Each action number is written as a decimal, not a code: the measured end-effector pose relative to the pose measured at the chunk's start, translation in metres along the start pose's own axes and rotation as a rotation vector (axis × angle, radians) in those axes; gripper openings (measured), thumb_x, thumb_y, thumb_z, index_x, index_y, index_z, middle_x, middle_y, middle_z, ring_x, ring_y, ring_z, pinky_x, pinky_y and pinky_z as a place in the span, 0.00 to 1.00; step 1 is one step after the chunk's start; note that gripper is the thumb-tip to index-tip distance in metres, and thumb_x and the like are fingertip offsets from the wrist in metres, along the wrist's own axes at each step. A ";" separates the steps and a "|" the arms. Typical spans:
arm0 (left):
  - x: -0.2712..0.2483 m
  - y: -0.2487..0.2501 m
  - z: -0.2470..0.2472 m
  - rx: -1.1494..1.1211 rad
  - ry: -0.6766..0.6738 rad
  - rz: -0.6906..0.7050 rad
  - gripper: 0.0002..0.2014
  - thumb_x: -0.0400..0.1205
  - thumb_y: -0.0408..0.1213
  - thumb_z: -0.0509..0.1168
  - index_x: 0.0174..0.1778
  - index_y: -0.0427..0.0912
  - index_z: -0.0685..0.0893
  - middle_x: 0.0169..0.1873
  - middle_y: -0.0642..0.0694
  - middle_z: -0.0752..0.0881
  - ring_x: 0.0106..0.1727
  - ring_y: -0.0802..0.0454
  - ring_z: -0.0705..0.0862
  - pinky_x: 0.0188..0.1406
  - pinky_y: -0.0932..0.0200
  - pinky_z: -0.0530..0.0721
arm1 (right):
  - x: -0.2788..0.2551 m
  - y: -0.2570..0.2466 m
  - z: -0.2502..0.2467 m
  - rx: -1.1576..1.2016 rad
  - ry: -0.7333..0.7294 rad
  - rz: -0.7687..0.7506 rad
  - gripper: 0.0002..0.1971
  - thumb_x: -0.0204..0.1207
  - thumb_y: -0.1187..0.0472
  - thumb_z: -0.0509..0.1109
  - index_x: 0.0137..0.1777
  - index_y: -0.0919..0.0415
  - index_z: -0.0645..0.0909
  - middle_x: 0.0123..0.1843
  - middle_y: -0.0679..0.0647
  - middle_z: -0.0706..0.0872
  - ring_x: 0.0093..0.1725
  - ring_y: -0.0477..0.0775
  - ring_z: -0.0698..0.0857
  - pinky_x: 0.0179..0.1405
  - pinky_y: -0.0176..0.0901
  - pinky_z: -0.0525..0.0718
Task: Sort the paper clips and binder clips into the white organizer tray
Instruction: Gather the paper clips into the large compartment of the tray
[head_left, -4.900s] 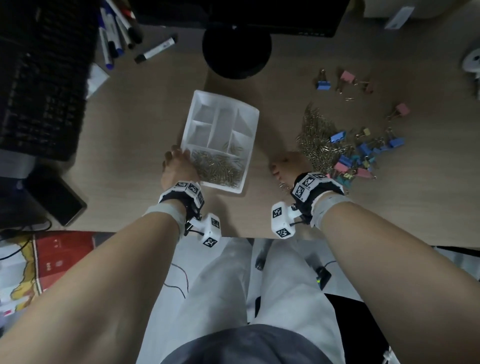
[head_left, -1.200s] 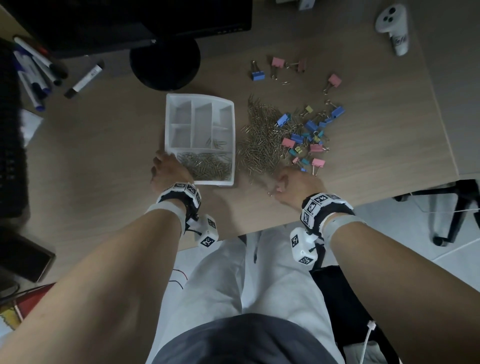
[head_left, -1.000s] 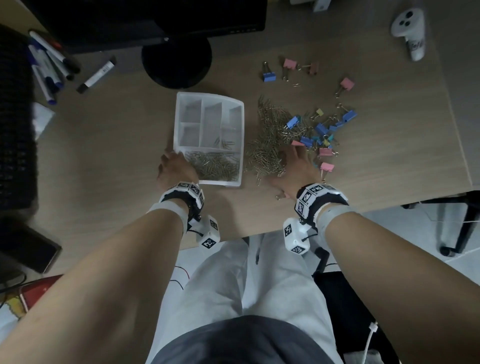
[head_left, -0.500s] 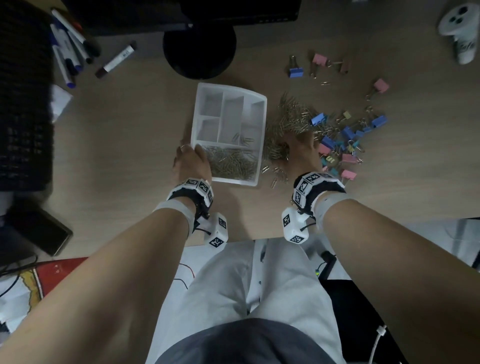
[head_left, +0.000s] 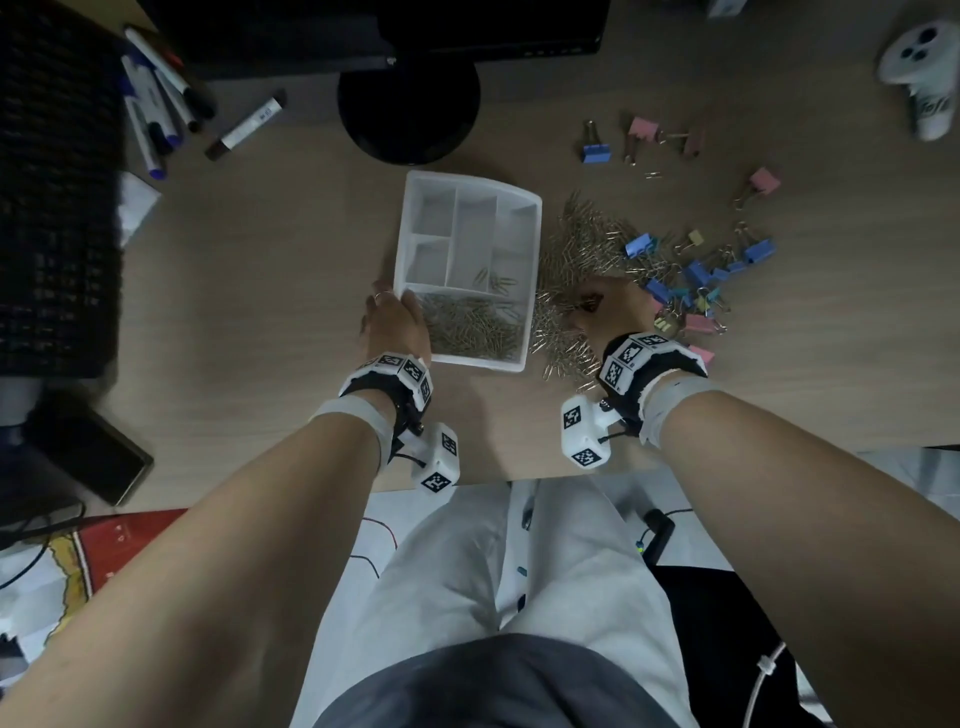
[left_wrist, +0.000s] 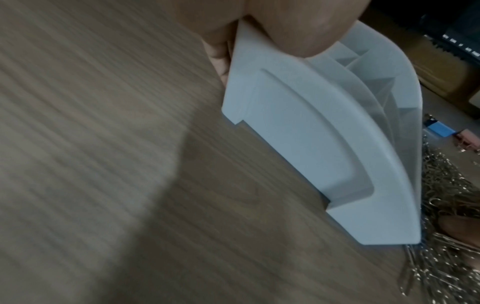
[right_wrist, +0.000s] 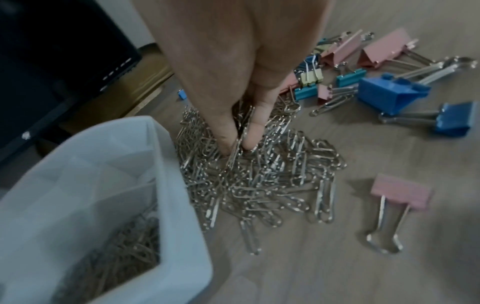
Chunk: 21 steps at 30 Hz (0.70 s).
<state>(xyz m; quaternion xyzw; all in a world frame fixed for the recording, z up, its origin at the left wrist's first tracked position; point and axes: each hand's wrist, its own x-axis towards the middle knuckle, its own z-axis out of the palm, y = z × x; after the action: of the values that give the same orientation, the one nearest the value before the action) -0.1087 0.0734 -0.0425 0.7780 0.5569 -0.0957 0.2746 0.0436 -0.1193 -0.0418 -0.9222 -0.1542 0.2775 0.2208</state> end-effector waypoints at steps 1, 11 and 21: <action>0.000 0.001 0.000 -0.003 -0.017 -0.006 0.28 0.89 0.49 0.46 0.79 0.33 0.62 0.73 0.35 0.73 0.71 0.35 0.75 0.70 0.41 0.73 | -0.001 -0.003 -0.002 0.035 -0.010 0.005 0.10 0.72 0.62 0.81 0.53 0.54 0.91 0.50 0.48 0.89 0.47 0.49 0.85 0.45 0.36 0.78; 0.003 0.006 -0.006 -0.025 -0.093 -0.027 0.22 0.88 0.47 0.48 0.71 0.34 0.67 0.66 0.34 0.77 0.63 0.32 0.79 0.62 0.39 0.77 | -0.017 -0.075 0.003 0.239 -0.244 -0.264 0.11 0.67 0.64 0.83 0.50 0.57 0.93 0.45 0.49 0.92 0.43 0.44 0.89 0.53 0.41 0.89; 0.011 -0.008 -0.009 -0.037 -0.126 0.038 0.30 0.86 0.59 0.45 0.68 0.36 0.72 0.62 0.34 0.80 0.60 0.32 0.81 0.60 0.41 0.78 | 0.009 -0.086 0.005 -0.177 -0.196 -0.223 0.21 0.81 0.57 0.69 0.73 0.58 0.80 0.72 0.56 0.84 0.69 0.58 0.83 0.72 0.48 0.80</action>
<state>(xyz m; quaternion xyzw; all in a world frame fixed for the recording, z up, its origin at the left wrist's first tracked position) -0.1135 0.0887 -0.0419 0.7756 0.5253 -0.1292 0.3253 0.0337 -0.0403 -0.0068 -0.8837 -0.3003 0.3251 0.1521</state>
